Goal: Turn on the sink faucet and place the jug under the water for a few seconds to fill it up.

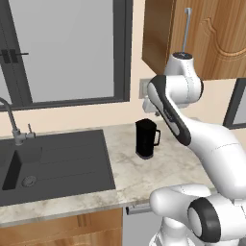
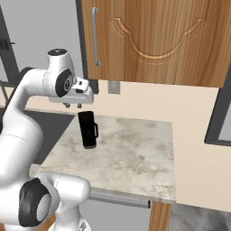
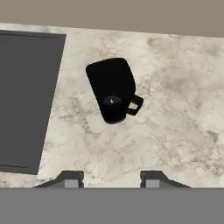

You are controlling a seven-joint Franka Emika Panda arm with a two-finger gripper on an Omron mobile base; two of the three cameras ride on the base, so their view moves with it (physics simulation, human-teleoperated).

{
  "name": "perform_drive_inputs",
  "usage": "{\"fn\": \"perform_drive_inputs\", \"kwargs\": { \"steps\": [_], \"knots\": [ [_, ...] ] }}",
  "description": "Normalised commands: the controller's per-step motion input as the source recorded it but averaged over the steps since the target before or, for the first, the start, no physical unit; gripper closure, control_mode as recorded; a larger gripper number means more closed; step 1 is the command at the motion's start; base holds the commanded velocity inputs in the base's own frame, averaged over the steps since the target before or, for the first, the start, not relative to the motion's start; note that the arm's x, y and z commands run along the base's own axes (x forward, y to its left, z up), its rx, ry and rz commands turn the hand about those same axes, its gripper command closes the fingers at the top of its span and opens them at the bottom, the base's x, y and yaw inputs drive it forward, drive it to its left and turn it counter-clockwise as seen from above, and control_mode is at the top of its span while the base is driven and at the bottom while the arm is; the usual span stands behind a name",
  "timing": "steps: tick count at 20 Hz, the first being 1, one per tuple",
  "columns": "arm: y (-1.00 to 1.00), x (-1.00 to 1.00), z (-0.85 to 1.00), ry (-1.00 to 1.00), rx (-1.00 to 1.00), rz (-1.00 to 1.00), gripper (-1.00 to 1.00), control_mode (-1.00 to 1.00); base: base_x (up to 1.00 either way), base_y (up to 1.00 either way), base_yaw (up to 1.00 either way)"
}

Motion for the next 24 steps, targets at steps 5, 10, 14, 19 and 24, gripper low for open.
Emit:
{"fn": "perform_drive_inputs", "kwargs": {
  "steps": [5, 10, 14, 19, 24],
  "knots": [
    [-0.01, -0.33, -0.05, -0.05, 0.00, 0.00, -1.00, -1.00, 0.00, 0.00, 0.00],
    [-0.07, -0.54, -0.19, -0.05, 0.00, 0.00, -1.00, -1.00, 0.00, 0.00, 0.00],
    [-0.21, -0.48, -0.15, -0.02, 0.04, 0.00, -1.00, -1.00, 0.00, 0.00, 0.00],
    [-0.07, -0.13, 0.00, 0.00, 0.04, -0.02, -1.00, -1.00, 0.00, 0.00, 0.00],
    [0.04, 0.00, 0.00, 0.00, 0.00, 0.00, -1.00, -1.00, 0.00, 0.00, 0.00]
  ]
}}
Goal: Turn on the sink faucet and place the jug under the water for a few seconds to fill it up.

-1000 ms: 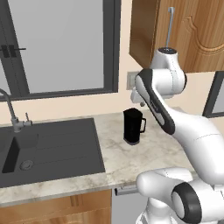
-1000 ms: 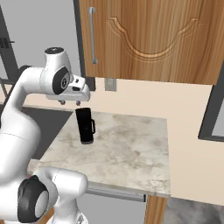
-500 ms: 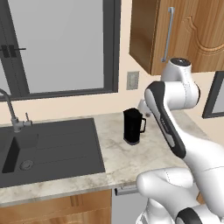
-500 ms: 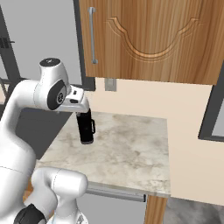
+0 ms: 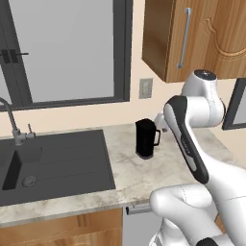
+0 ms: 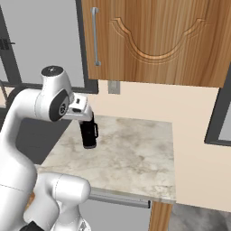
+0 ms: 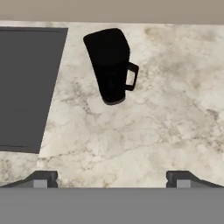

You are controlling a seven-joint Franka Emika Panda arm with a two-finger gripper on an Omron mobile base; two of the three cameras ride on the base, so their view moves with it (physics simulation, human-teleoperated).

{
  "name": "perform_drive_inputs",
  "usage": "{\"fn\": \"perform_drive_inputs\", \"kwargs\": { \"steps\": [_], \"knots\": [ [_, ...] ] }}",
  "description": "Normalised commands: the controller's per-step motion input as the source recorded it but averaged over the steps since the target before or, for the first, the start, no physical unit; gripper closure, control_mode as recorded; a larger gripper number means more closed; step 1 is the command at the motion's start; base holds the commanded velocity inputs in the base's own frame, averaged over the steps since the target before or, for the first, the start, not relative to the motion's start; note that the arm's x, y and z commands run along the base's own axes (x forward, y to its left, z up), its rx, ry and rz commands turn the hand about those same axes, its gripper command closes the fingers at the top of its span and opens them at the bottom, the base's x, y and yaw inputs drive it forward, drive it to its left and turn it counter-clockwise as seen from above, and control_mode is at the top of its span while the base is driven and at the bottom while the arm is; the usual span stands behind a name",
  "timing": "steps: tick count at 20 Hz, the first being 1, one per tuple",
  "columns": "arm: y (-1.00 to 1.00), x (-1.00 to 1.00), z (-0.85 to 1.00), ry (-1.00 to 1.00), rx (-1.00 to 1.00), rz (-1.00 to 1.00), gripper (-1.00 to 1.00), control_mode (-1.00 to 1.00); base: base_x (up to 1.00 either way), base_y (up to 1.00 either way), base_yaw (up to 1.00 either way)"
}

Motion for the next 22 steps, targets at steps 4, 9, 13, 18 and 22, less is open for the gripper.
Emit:
{"fn": "perform_drive_inputs", "kwargs": {
  "steps": [4, 9, 13, 18, 22],
  "knots": [
    [0.50, -0.03, -0.06, 0.00, 0.00, 0.00, -1.00, -1.00, 0.00, 0.00, 0.00],
    [0.65, 0.00, -0.08, 0.00, 0.00, 0.00, -1.00, -1.00, 0.00, 0.00, 0.00],
    [0.56, -0.02, -0.05, 0.00, 0.00, 0.00, -1.00, -1.00, 0.00, 0.00, 0.00],
    [0.05, 0.00, 0.00, 0.00, 0.00, 0.00, -1.00, -1.00, 0.00, 0.00, 0.00],
    [0.00, 0.00, 0.00, 0.00, 0.00, 0.00, -1.00, -1.00, 0.00, 0.00, 0.00]
  ]
}}
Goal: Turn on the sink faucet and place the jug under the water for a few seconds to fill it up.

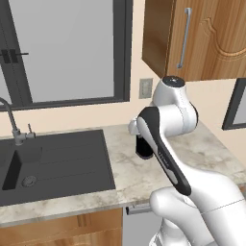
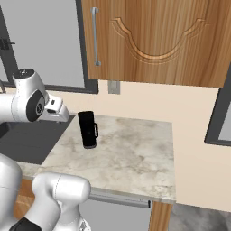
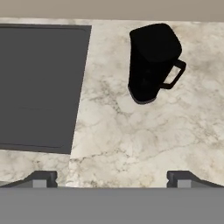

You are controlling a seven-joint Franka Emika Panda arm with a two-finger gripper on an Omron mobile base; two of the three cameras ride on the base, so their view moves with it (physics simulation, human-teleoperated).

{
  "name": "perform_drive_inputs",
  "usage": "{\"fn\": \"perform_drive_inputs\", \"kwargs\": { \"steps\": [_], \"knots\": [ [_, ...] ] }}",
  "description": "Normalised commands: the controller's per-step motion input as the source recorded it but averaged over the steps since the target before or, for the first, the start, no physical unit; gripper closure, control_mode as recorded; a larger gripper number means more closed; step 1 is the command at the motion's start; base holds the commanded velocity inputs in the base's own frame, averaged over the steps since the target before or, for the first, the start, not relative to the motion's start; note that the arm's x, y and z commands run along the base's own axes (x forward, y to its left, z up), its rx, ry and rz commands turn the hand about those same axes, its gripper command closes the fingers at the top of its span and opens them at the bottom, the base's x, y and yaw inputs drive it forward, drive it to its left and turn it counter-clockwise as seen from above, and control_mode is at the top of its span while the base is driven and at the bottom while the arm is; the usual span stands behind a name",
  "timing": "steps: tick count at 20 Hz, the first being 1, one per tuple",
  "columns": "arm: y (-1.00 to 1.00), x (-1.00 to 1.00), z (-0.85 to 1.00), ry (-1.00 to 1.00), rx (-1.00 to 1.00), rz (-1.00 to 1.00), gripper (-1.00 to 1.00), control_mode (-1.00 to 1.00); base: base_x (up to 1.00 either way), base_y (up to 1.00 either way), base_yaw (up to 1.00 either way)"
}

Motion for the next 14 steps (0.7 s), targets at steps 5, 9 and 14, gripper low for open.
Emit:
{"fn": "perform_drive_inputs", "kwargs": {
  "steps": [5, 9, 14],
  "knots": [
    [0.00, 0.00, 0.00, 0.00, 0.00, 0.00, -1.00, -1.00, 0.00, 0.00, 0.00],
    [0.00, 0.00, 0.00, 0.00, 0.00, 0.00, -1.00, -1.00, 0.00, 0.00, 0.00],
    [0.00, 0.00, 0.00, 0.00, 0.00, 0.00, -1.00, -1.00, 0.00, 0.00, 0.00]
  ]
}}
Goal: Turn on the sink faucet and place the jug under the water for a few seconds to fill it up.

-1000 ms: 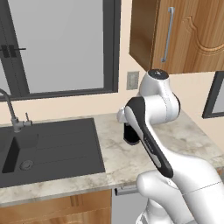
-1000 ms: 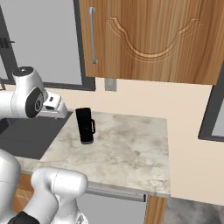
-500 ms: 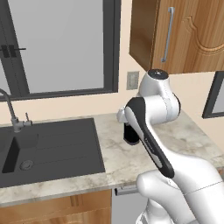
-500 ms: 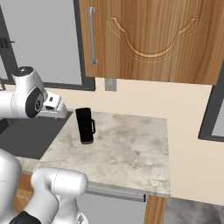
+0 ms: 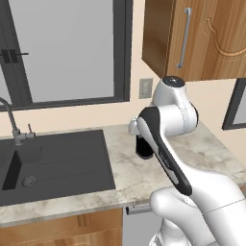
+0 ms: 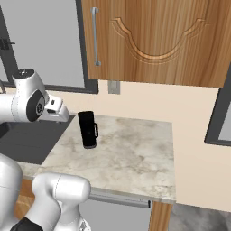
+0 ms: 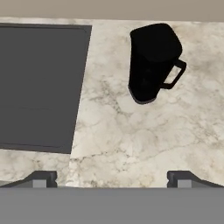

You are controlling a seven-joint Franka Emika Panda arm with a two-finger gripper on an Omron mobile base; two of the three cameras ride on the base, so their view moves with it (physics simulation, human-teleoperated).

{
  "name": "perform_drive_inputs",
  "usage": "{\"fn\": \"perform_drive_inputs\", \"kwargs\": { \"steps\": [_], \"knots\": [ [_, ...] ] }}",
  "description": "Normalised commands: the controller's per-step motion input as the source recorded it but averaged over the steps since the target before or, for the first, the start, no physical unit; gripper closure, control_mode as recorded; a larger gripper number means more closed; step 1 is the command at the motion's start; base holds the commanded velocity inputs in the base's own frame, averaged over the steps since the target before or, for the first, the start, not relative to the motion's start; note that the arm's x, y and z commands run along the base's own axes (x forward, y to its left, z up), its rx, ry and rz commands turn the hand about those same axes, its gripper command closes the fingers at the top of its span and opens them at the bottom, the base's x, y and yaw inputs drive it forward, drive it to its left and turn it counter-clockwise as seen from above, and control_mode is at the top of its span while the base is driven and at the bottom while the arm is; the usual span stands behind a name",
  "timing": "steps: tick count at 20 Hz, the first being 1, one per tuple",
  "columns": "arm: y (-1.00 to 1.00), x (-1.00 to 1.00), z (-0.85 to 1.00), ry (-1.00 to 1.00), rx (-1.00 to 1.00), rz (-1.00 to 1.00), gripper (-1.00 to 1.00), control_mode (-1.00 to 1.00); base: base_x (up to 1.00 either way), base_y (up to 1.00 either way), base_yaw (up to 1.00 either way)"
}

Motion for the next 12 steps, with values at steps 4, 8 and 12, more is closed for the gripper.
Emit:
{"fn": "perform_drive_inputs", "kwargs": {
  "steps": [4, 8, 12],
  "knots": [
    [0.00, -0.05, 0.00, 0.00, 0.00, 0.00, -1.00, -1.00, 0.00, 0.00, 0.00],
    [0.00, -0.05, 0.00, 0.00, 0.00, 0.00, -1.00, 1.00, -0.29, 0.00, 0.00],
    [0.00, 0.00, 0.00, 0.00, 0.00, 0.00, -1.00, 1.00, -0.49, 0.03, 0.00]
  ]
}}
